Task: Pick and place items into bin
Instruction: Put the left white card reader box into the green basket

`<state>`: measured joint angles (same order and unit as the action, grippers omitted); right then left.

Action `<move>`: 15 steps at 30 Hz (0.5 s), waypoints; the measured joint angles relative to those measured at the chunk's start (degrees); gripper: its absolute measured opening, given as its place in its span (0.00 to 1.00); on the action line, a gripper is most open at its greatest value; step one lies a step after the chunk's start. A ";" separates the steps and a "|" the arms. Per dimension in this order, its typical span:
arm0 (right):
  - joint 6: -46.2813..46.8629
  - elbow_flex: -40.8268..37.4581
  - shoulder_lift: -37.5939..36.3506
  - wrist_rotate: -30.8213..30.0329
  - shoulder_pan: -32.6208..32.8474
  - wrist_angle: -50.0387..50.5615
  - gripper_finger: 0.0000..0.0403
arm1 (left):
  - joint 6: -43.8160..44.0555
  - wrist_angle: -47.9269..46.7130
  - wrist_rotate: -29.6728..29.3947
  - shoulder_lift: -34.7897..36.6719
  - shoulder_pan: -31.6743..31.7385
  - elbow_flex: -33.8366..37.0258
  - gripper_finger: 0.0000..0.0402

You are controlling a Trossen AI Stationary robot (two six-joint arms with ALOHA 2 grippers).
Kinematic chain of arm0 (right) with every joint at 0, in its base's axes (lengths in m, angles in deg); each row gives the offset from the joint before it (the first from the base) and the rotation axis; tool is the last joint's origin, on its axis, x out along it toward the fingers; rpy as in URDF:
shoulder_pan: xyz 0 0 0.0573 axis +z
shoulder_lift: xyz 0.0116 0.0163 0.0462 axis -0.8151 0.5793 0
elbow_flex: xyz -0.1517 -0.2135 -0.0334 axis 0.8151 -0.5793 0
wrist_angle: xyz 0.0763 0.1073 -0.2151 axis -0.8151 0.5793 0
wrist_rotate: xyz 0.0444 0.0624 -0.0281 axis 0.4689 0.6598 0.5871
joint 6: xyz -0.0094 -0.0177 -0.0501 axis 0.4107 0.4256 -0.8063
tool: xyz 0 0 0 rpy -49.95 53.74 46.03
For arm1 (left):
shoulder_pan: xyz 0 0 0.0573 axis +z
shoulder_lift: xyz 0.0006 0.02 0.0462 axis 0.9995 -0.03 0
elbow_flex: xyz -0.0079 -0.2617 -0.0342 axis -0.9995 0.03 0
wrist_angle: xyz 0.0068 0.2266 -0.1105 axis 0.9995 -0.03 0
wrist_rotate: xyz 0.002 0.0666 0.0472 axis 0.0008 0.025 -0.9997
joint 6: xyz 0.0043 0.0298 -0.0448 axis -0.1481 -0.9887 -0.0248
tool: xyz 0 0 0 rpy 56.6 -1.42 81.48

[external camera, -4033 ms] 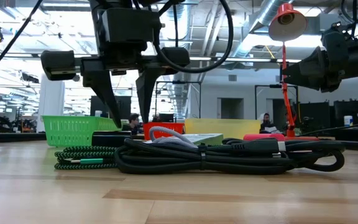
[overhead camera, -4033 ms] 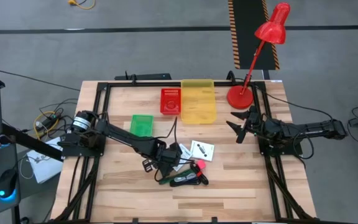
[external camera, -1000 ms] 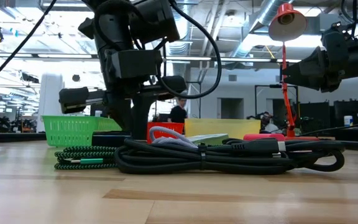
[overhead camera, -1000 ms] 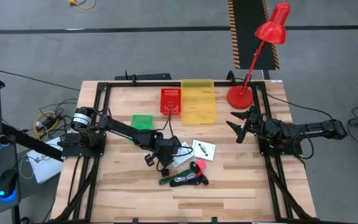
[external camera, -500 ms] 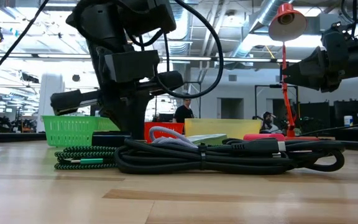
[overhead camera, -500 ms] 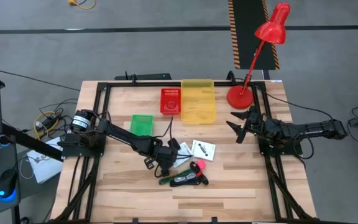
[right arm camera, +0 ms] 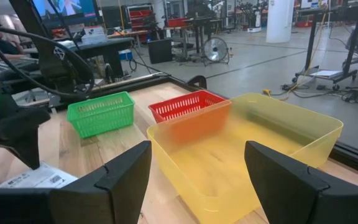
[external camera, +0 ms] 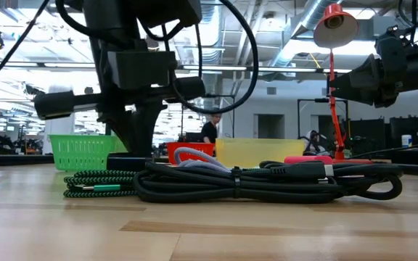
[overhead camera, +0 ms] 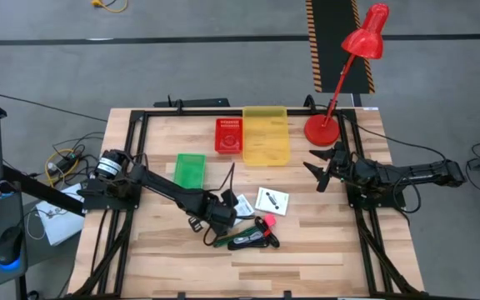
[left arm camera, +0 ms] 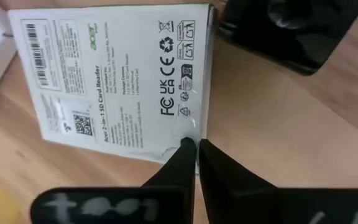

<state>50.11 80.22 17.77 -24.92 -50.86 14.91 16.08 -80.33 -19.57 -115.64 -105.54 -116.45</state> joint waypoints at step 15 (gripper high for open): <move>0.00 0.00 0.00 -0.01 0.00 0.00 0.63 | 2.24 -7.29 -5.08 0.14 -0.54 -4.92 0.00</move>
<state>50.11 80.22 17.77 -24.94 -50.85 14.91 18.32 -87.61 -24.65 -115.50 -106.08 -121.37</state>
